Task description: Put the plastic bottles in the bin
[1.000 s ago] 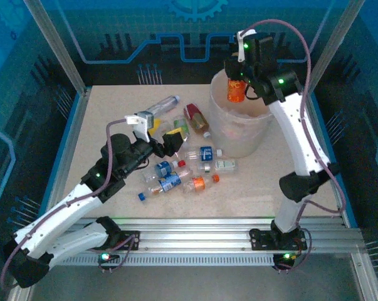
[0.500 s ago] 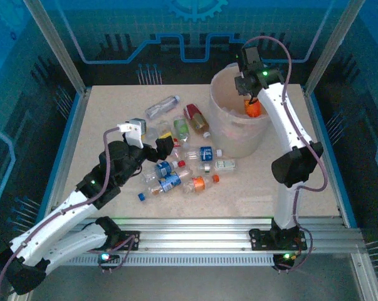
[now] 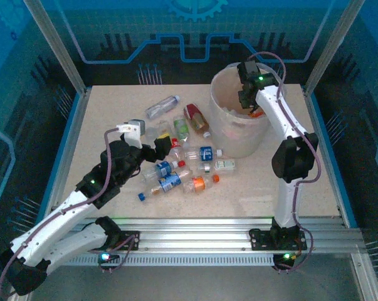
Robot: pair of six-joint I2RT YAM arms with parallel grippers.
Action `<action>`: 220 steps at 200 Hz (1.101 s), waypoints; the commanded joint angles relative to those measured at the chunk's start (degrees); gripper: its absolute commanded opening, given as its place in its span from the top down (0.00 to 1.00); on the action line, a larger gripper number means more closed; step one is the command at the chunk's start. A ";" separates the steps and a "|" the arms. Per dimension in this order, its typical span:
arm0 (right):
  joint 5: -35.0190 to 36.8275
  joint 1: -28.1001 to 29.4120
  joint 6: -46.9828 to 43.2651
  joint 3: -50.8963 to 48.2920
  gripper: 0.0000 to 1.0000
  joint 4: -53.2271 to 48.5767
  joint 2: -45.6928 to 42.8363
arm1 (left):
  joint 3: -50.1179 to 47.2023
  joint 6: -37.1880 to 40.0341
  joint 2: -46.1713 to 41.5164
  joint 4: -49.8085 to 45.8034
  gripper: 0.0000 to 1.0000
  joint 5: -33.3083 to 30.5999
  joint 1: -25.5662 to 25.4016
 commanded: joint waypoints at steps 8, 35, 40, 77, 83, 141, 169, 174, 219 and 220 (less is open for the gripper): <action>-0.98 -1.20 0.90 -0.92 0.45 0.03 0.94 | -0.65 -1.44 -0.15 -1.34 0.01 -0.58 0.85; -2.09 -1.25 0.95 -0.07 0.31 -0.24 0.72 | -0.15 -1.55 0.23 -3.45 0.01 -0.21 1.17; -2.33 -1.22 0.95 0.16 0.28 -0.37 0.58 | 0.01 -1.43 0.32 -4.10 0.01 -0.12 1.20; -4.56 -1.07 0.64 1.80 0.18 -0.77 -2.24 | 2.50 3.97 1.43 -11.69 0.01 2.61 1.36; -4.77 -0.98 0.59 1.97 0.16 -0.77 -2.91 | 3.05 5.17 1.73 -13.20 0.01 3.20 1.34; -8.89 -0.03 1.33 2.71 0.00 -1.42 -10.39 | 5.84 15.64 7.51 -23.15 0.01 10.29 1.20; -10.36 0.50 2.03 1.50 0.00 -1.71 -14.92 | 7.06 17.02 11.72 -25.40 0.01 11.92 1.11; -10.55 0.57 2.23 1.10 0.00 -1.73 -15.78 | 7.31 17.30 12.63 -25.72 0.01 12.39 1.11; -10.66 0.61 6.60 -6.16 0.00 0.43 -26.10 | 8.69 21.18 20.63 -25.62 0.05 15.93 -3.95; -10.59 0.56 6.72 -6.31 0.00 0.45 -26.29 | 8.76 21.24 20.85 -25.59 0.05 15.94 -4.15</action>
